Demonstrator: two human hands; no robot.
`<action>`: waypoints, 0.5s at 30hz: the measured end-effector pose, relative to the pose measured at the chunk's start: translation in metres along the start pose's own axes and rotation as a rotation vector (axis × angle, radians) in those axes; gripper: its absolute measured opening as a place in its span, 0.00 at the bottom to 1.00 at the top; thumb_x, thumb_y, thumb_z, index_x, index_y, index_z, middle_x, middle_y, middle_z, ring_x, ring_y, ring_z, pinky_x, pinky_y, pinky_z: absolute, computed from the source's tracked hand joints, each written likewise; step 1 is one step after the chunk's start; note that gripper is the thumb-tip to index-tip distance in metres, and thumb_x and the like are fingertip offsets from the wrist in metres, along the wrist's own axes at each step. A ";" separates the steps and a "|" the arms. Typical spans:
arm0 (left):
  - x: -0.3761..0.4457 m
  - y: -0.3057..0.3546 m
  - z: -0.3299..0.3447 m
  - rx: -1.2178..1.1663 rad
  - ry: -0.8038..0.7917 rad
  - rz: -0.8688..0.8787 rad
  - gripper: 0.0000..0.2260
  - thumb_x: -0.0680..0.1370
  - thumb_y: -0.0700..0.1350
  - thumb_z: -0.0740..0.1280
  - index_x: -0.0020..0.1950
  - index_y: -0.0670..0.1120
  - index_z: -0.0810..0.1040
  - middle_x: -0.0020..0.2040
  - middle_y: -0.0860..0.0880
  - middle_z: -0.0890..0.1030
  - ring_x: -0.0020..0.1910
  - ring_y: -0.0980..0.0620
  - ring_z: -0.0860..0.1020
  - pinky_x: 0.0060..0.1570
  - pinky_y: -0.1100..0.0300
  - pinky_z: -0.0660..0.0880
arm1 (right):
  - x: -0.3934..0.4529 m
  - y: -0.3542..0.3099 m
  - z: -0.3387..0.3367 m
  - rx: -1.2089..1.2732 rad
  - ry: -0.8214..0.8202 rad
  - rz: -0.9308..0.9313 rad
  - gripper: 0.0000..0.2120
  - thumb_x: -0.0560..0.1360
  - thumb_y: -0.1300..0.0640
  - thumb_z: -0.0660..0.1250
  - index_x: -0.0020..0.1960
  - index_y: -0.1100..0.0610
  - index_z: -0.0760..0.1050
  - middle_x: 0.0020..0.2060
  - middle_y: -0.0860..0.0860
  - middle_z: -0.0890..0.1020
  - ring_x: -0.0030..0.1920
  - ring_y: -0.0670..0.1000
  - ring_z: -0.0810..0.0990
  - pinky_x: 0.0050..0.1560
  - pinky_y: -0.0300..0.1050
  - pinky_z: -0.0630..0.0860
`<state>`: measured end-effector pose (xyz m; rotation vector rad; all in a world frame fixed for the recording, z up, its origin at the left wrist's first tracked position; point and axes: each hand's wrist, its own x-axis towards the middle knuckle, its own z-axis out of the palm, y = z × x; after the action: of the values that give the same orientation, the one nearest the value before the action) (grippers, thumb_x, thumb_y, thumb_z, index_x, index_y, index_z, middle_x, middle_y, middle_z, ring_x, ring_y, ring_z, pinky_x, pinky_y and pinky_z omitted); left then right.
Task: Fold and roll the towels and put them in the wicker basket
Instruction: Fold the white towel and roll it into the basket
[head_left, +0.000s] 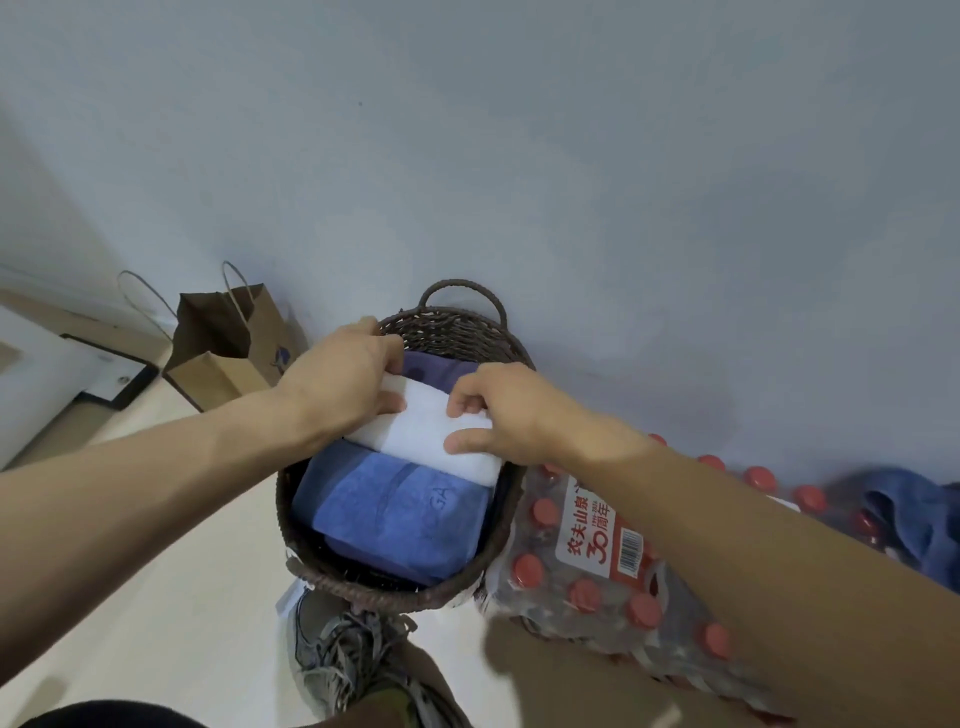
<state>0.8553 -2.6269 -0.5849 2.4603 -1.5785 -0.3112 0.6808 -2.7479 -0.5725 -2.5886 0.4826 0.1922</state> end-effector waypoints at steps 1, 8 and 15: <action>-0.002 0.000 -0.001 -0.044 -0.036 -0.001 0.12 0.70 0.48 0.76 0.45 0.50 0.74 0.40 0.52 0.72 0.40 0.49 0.74 0.34 0.58 0.64 | -0.002 0.001 0.003 0.027 -0.004 0.002 0.19 0.68 0.44 0.77 0.54 0.51 0.79 0.44 0.43 0.74 0.46 0.45 0.72 0.46 0.41 0.67; -0.002 0.010 -0.018 -0.031 -0.269 -0.097 0.11 0.73 0.48 0.74 0.48 0.49 0.74 0.37 0.53 0.76 0.33 0.56 0.73 0.30 0.63 0.65 | -0.010 -0.006 0.010 -0.006 -0.020 -0.040 0.23 0.69 0.44 0.76 0.58 0.54 0.74 0.49 0.49 0.71 0.52 0.53 0.74 0.50 0.46 0.70; 0.011 0.065 -0.061 0.230 -0.198 0.022 0.18 0.72 0.51 0.74 0.58 0.46 0.77 0.49 0.49 0.76 0.48 0.49 0.73 0.46 0.59 0.70 | -0.088 0.027 -0.053 0.118 0.323 -0.004 0.13 0.73 0.53 0.73 0.55 0.54 0.78 0.45 0.47 0.77 0.42 0.44 0.74 0.50 0.42 0.73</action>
<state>0.8205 -2.6601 -0.5090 2.6516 -1.8113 -0.4018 0.5913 -2.7697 -0.5191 -2.5113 0.5838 -0.2537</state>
